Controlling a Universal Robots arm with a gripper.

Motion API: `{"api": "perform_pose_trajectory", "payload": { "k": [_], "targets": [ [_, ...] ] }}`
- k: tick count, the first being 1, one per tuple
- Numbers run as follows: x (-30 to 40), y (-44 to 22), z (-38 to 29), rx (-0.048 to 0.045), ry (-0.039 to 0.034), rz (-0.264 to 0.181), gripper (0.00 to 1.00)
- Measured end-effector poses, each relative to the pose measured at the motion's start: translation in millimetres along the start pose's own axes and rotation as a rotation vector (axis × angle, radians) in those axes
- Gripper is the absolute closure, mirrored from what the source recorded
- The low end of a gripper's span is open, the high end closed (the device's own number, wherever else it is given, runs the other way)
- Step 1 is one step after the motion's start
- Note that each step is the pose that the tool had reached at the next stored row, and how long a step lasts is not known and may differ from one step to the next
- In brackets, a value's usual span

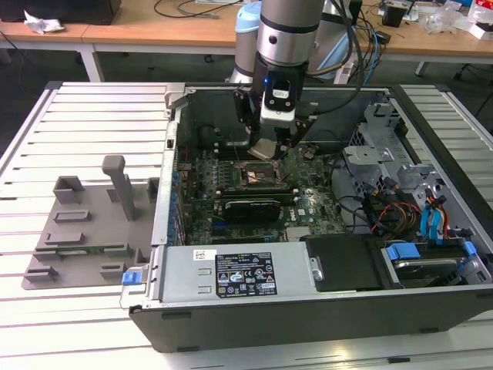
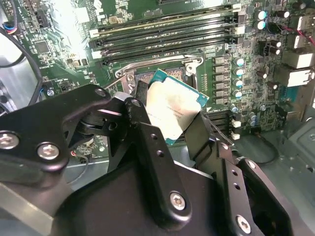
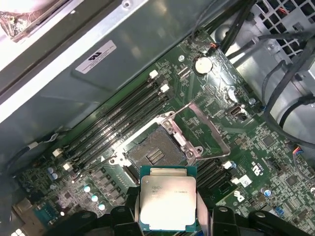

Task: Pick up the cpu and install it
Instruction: 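Place the cpu into insertion slot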

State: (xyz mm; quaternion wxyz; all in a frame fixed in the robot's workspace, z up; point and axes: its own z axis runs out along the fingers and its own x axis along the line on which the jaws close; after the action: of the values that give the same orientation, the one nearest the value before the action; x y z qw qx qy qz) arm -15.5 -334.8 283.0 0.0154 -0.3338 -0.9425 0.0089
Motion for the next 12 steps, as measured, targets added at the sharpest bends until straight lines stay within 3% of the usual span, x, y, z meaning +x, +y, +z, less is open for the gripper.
{"api": "perform_pose_trajectory", "payload": {
  "k": [3, 6, 12],
  "targets": [
    [0.0, 0.0, 0.0, -0.0004, 0.0006, 0.02, 0.45],
    [0.0, 0.0, 0.2, -0.003, 0.0035, 0.131, 0.45],
    [0.0, 0.0, 0.4, -0.0044, 0.0051, 0.19, 0.45]
  ]
}}
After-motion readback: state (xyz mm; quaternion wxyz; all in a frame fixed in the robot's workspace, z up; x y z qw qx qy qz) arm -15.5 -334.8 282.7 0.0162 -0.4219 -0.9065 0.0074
